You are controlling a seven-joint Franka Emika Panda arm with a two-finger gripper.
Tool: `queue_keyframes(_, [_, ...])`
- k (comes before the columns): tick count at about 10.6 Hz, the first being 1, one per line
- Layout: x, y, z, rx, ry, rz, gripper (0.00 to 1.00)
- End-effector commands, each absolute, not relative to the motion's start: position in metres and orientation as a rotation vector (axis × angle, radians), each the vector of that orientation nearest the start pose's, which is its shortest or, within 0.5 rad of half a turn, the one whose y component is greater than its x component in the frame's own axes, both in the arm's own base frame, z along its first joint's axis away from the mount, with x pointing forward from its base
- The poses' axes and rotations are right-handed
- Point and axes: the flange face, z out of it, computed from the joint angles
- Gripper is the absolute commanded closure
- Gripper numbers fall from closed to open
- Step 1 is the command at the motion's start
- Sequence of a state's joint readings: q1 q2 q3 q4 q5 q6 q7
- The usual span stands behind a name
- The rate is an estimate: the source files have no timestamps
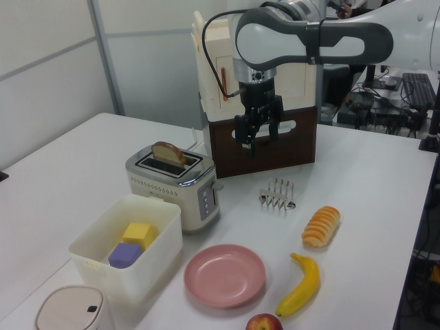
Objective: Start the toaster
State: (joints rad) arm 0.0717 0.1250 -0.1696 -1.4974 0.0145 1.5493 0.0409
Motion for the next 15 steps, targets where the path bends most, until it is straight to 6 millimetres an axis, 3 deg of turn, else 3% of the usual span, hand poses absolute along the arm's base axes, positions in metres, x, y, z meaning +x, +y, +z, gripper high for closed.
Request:
queue_keyframes(1, [0.579, -0.054, 0.598, -3.155, 0.191, 0.106, 0.00])
queue_keyframes(10, [0.574, -0.053, 0.598, -3.137, 0.216, 0.145, 0.00])
queue_keyframes(13, [0.573, -0.060, 0.608, -3.137, 0.235, 0.114, 0.00])
queue_keyframes(15, [0.577, -0.056, 0.602, -3.140, 0.221, 0.118, 0.00])
